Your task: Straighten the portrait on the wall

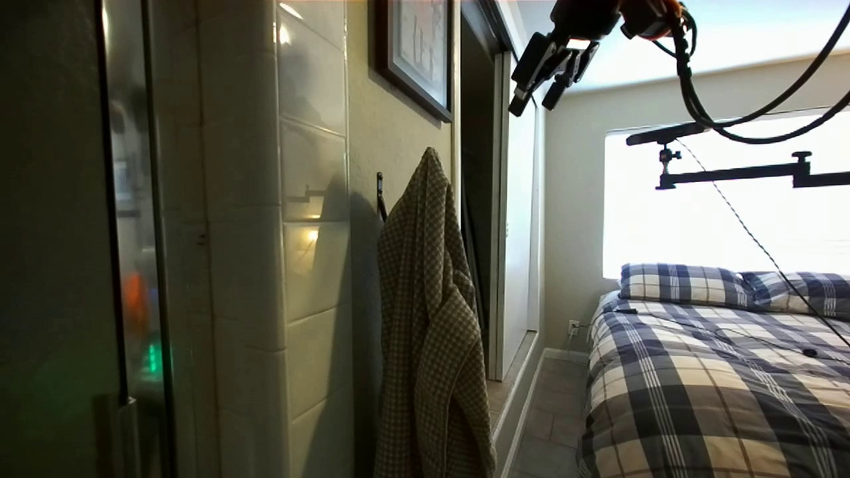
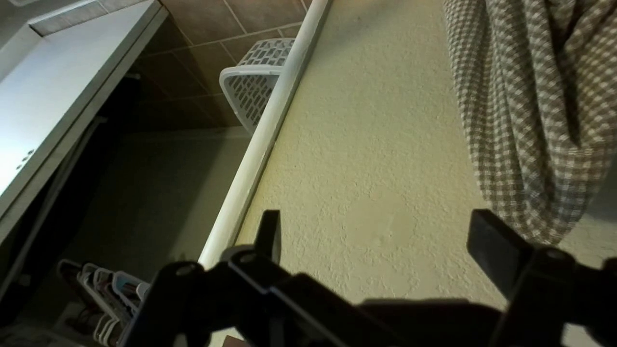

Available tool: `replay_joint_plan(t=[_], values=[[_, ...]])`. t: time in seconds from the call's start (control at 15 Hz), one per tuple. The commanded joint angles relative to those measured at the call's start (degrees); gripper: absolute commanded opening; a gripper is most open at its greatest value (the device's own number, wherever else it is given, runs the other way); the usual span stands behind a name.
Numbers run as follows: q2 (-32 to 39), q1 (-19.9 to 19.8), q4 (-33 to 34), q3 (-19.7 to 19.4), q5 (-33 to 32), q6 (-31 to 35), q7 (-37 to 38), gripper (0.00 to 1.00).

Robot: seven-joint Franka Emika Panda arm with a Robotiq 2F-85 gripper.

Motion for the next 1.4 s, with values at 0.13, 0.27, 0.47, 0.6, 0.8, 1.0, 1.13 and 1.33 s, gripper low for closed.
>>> replay_joint_plan(t=[0.13,0.27,0.47,0.6,0.8,1.0,1.13,1.33], values=[[1.0,1.2,1.3,-1.0,0.1,0.6,0.2,1.00],[2.2,1.0,3.2,-1.0,-0.1,0.0,0.3,1.00],[3.8,1.1,5.9,-1.4,1.6,-0.6,1.6,1.00],[5.3,1.5,8.4,-1.9,3.1,-0.9,2.0,1.00],[8.7,2.0,13.7,-1.7,4.7,-1.8,2.6,1.00],[12.2,3.6,19.2,-1.7,7.3,-2.4,2.1,1.00],[14.5,4.3,22.3,-1.5,7.7,-1.8,3.1,1.00],[17.7,5.7,26.4,-2.0,9.0,0.5,4.5,1.00]])
